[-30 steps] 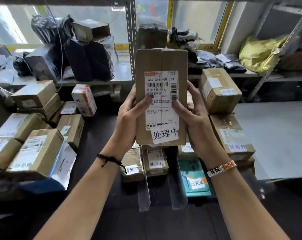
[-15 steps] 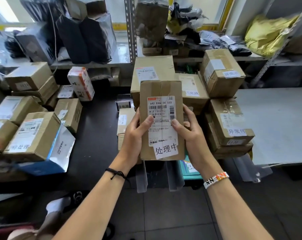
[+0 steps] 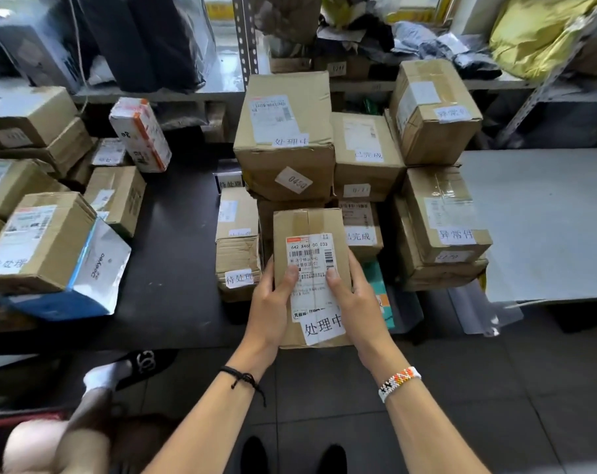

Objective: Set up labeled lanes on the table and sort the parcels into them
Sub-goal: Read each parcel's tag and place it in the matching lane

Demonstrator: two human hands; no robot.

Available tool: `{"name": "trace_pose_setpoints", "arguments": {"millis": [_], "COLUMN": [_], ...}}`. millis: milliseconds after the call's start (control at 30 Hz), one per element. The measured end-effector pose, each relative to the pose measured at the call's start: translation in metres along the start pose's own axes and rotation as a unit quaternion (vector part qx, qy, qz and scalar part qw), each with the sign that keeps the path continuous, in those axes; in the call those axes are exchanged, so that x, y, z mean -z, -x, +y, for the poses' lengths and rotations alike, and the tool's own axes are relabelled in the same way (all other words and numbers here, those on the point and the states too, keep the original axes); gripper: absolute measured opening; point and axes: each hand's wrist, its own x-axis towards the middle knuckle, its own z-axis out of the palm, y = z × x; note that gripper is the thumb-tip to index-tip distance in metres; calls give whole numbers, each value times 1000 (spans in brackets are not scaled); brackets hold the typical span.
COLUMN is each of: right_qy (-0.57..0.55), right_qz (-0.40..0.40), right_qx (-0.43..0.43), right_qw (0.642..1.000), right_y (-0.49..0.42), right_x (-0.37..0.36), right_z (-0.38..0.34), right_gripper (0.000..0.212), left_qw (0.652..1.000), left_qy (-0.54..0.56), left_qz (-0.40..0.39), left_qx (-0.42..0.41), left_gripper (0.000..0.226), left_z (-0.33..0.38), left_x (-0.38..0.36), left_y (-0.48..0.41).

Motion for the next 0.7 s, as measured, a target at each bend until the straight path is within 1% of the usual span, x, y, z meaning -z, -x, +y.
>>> {"name": "trace_pose_setpoints", "arguments": {"millis": [133,233,300,400,533,600,700], "right_qy": [-1,-31,-44,-61,-50,-30,-13], "right_qz": [20,60,65,61,34,22,21], "right_qx": [-35,-96,-117,-112,-99,-92,-92], "right_qw": [999,993,990,990,993,995,995], "right_y": [8,19,26,32,37,36,37], "right_x": [-1,-3,-3,-3,-2,-2,-3], "right_z": [13,23,28,35,39,40,44], "right_gripper": [52,48,42,40,30,24,23], "left_qw": [1000,999,998,998,999,998,996], "left_qy": [2,7,13,7,-23,-38,-60], "left_qz": [13,18,17,15,35,49,65], "left_qx": [27,43,55,60,32,21,20], "left_gripper": [34,33,32,32,36,42,54], "left_z": [-12,-22,-27,-33,-37,-38,-44], "left_x": [4,9,11,12,8,6,6], "left_y": [7,13,17,22,29,29,27]}}
